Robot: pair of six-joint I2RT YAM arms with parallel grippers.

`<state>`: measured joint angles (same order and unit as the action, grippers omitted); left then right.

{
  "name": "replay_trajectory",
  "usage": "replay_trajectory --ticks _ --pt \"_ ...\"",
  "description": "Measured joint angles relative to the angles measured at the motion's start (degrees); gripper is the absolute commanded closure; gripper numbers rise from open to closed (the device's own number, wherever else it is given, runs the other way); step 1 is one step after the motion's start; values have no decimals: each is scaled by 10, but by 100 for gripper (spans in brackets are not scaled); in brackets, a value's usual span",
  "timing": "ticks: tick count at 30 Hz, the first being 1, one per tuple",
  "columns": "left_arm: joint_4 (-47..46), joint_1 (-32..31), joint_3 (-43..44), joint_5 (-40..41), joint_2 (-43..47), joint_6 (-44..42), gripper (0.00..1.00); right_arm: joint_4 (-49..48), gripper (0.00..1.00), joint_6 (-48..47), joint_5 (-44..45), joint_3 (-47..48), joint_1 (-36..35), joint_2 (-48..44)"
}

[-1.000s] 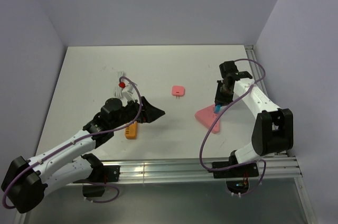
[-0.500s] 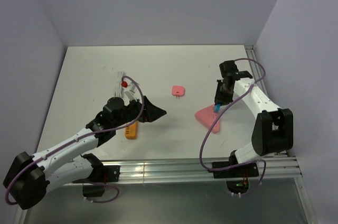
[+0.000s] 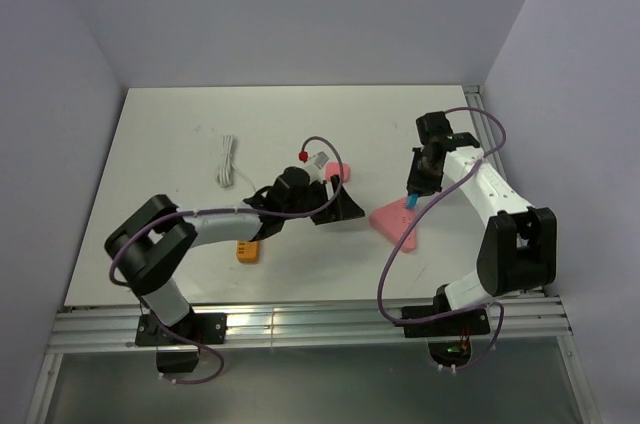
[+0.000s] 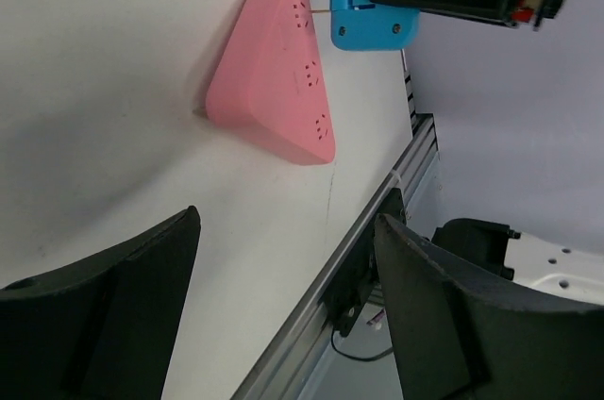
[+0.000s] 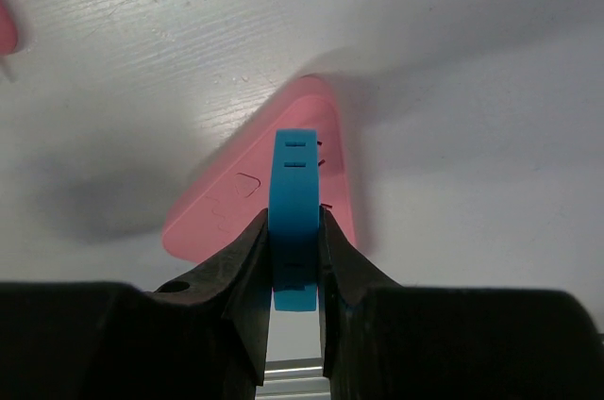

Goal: Insert the plug

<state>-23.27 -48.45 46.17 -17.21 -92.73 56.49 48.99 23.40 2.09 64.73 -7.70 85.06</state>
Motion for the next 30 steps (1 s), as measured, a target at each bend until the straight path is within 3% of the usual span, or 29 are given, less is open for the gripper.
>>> replay_trajectory --ticks 11,30 --pt "-58 -29 68 39 -151 43 26 -4 100 -1 -7 -2 0 -37" --pt "-145 -37 111 35 -244 65 38 -20 100 -1 -15 -18 0 -49"
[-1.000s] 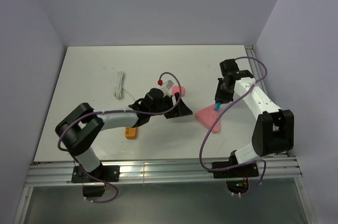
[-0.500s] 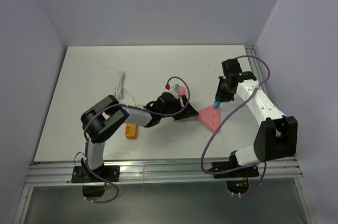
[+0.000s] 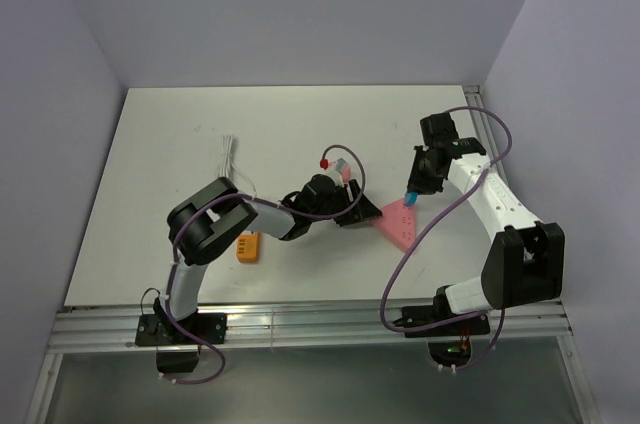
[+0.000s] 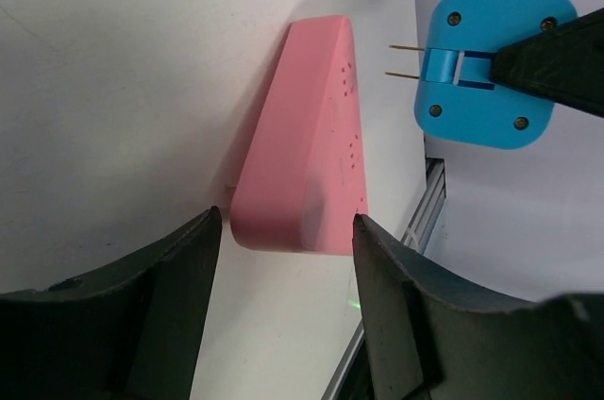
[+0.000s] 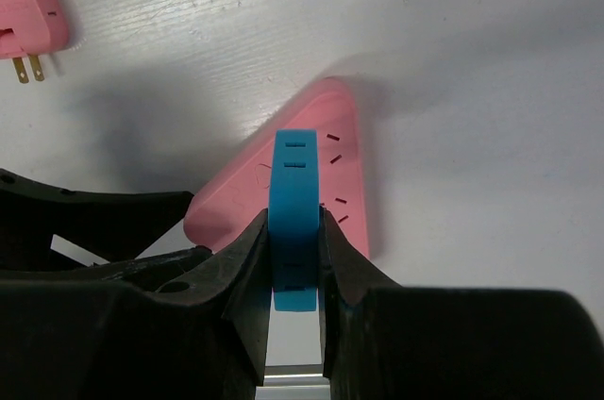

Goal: Insert the plug

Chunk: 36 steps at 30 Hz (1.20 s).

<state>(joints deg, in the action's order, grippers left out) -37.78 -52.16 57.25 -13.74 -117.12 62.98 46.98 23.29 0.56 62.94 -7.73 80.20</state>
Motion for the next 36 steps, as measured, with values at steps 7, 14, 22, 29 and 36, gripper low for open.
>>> replay_trajectory --ticks 7,14,22,29,36 --pt "-13 -3 8 -8 -17 8 39 -4 100 0 -2 -4 0 0" --pt "-8 -3 13 -11 -22 10 48 -5 100 -2 -2 -4 0 0" --pt "-10 -3 19 -17 -28 13 55 -5 100 -4 -13 -5 -2 0" --pt "-4 -3 26 -18 -28 12 100 -5 100 -4 -16 -5 -4 0" --pt "26 0 35 -26 -27 12 100 -4 100 -11 -25 -5 -16 0"
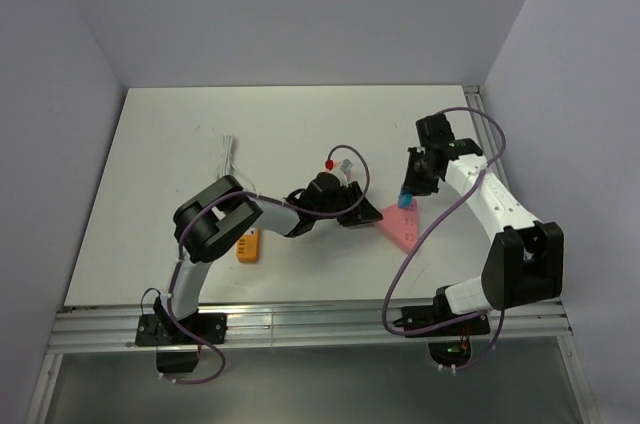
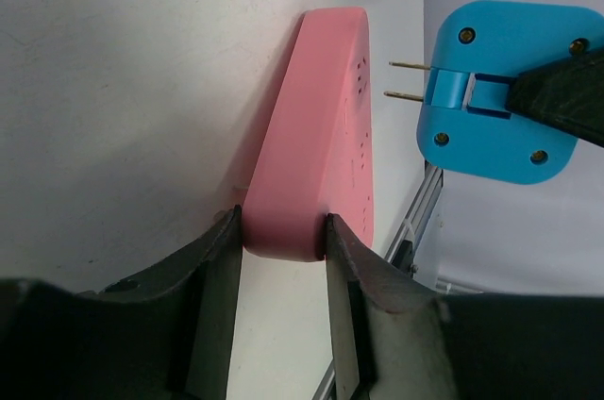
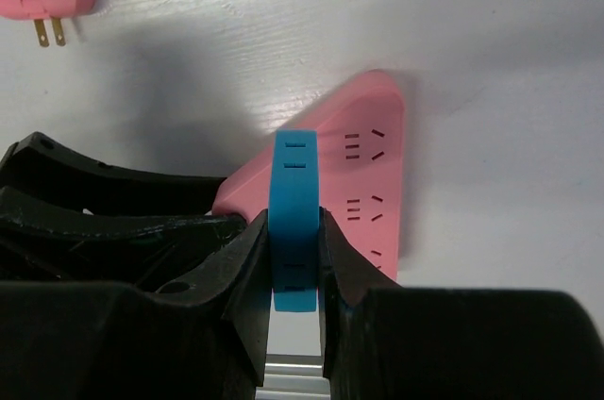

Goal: Insert the plug

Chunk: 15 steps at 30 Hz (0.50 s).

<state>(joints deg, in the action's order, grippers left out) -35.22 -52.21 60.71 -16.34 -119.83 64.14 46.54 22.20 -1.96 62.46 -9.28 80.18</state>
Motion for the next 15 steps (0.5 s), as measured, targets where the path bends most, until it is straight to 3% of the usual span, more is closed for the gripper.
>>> replay_trajectory --ticks 9,15 --pt "93 29 -33 -4 77 -55 100 0 100 -13 -30 0 -26 1" --pt "92 66 -97 -19 124 -76 100 1 100 -22 -41 0 -50 15"
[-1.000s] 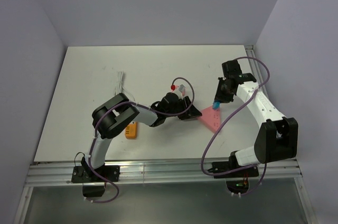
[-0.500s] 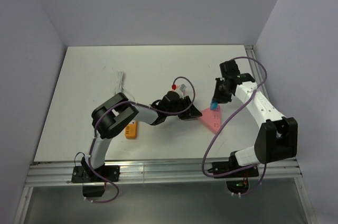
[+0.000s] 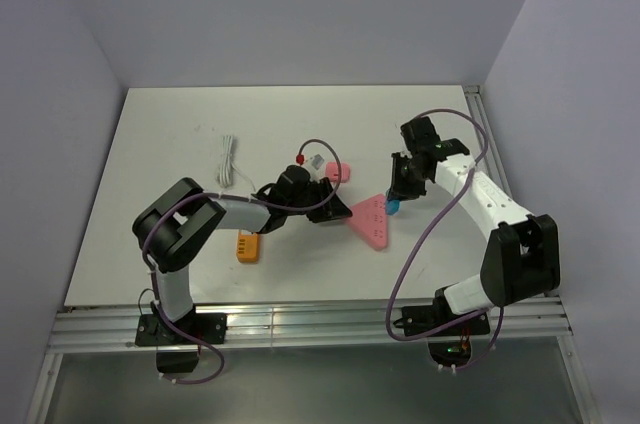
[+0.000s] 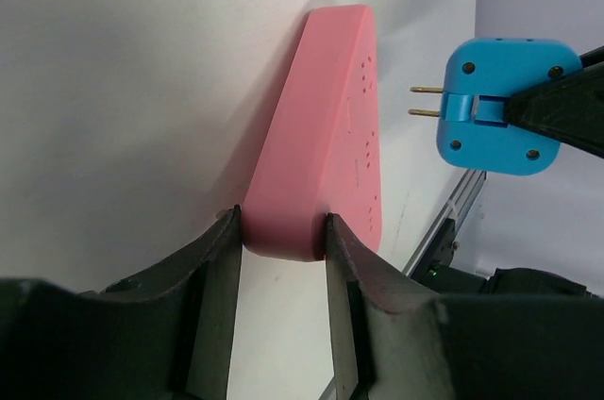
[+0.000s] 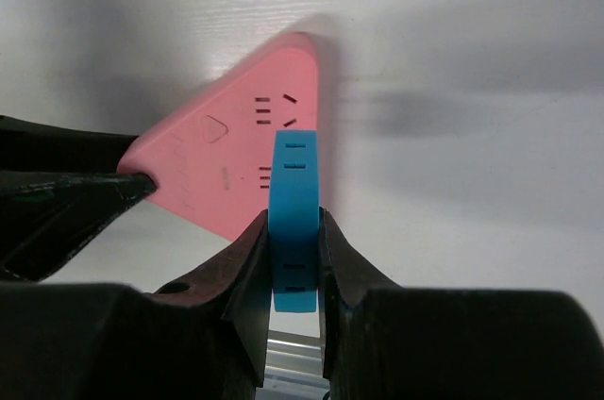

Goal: Insert the plug

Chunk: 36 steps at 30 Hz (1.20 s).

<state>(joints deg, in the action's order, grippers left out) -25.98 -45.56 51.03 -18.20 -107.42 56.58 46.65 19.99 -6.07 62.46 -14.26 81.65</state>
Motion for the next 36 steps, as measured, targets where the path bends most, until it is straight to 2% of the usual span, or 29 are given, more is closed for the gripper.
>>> replay_trajectory --ticks 5,10,17,36 --pt "-43 20 -58 -20 16 -2 100 -2 100 -4 -20 2 -14 17" --pt "-76 23 -78 -26 18 -6 100 -7 100 -6 -44 9 -38 37" --pt "-83 23 -82 -30 18 -9 100 -14 100 -8 -49 37 -55 73" --pt "-85 23 -83 -30 18 -9 100 -9 100 1 -8 44 -55 73"
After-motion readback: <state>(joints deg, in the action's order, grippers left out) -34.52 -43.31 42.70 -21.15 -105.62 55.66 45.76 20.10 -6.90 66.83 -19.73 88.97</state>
